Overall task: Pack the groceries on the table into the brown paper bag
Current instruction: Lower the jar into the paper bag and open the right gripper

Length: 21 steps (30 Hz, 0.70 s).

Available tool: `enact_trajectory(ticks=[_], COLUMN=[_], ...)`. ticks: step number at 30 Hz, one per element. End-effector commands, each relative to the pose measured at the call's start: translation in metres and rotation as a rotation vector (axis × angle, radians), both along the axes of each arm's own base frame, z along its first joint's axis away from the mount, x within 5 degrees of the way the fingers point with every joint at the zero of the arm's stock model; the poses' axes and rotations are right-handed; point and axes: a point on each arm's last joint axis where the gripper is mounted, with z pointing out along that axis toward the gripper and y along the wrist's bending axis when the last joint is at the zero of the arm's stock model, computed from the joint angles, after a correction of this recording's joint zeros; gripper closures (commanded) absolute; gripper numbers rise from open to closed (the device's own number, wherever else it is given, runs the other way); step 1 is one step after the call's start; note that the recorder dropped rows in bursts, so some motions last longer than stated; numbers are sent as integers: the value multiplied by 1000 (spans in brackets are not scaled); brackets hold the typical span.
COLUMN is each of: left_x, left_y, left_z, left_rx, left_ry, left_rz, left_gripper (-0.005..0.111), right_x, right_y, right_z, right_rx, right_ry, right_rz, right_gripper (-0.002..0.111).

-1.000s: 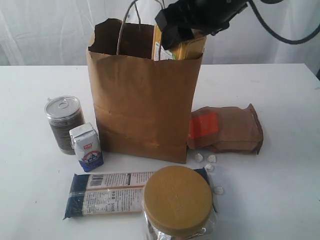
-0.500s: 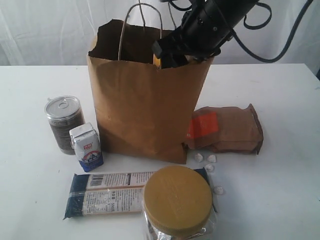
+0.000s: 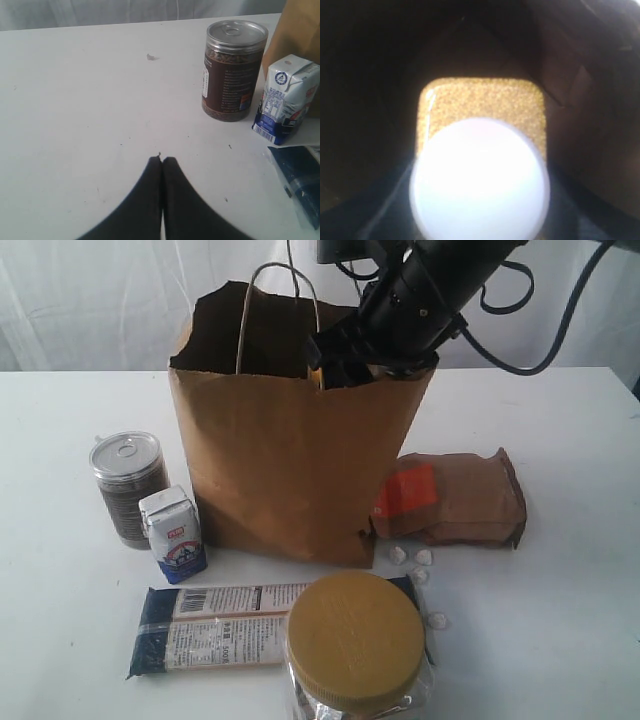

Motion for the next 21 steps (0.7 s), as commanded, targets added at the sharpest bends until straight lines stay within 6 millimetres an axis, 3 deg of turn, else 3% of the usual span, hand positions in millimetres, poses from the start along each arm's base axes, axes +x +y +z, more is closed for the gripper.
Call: enact_trajectory(ticks=[1, 9, 14, 19, 21], left_x=[0, 0, 0, 0, 0], left_y=[-1, -1, -1, -1, -1], left_z=[-1, -1, -1, -1, -1], left_rx=[-9, -9, -9, -9, -9], left_ry=[2, 2, 2, 2, 2], left_rz=[-5, -5, -5, -5, -5], left_gripper=[107, 107, 107, 107, 107], right_x=[-3, -3, -2, -2, -2], right_y=[1, 1, 1, 1, 2], right_z=[10, 10, 10, 10, 11], right_rx=[28, 28, 32, 29, 26], right_ry=[-21, -21, -29, -33, -37], right_rz=[-4, -4, -7, 1, 11], right_gripper=[108, 103, 83, 55, 50])
